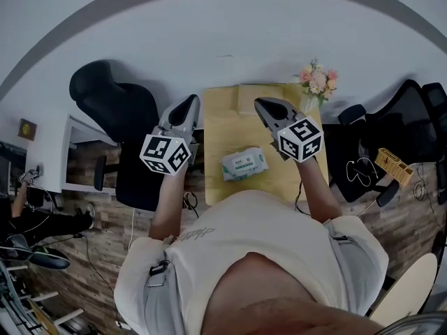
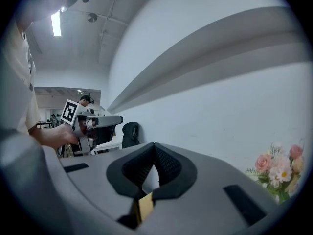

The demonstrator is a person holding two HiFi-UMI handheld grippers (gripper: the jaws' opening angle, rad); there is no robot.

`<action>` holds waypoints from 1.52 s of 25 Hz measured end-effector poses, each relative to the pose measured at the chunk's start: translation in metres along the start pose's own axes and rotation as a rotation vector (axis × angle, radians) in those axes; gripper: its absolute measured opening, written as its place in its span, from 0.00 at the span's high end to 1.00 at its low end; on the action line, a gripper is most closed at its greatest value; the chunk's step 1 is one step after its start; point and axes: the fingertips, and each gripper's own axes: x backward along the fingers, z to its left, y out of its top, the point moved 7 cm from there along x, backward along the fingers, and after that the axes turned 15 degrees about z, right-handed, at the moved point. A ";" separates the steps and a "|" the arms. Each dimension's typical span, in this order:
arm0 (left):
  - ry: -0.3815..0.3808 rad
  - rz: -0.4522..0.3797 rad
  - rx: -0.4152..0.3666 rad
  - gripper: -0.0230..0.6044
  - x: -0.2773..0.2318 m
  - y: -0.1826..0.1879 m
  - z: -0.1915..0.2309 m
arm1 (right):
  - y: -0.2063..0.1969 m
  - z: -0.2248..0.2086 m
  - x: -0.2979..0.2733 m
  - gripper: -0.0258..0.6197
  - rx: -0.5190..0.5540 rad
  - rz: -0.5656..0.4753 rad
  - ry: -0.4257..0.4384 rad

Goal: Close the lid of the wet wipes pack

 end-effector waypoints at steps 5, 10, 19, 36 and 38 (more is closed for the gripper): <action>0.014 -0.036 -0.043 0.94 0.007 0.012 -0.004 | 0.021 0.002 0.007 0.96 0.030 -0.071 -0.015; 0.030 -0.048 -0.078 0.94 0.008 0.019 -0.003 | 0.037 0.004 0.012 0.96 0.046 -0.112 -0.037; 0.078 -0.049 -0.124 0.94 0.007 0.020 0.005 | 0.048 0.012 0.015 0.96 0.066 -0.141 -0.037; 0.071 -0.005 -0.050 0.94 0.004 -0.008 0.012 | 0.040 0.024 0.000 0.96 0.105 -0.088 -0.068; 0.072 -0.001 -0.042 0.94 0.005 -0.010 0.010 | 0.039 0.023 0.001 0.96 0.101 -0.087 -0.071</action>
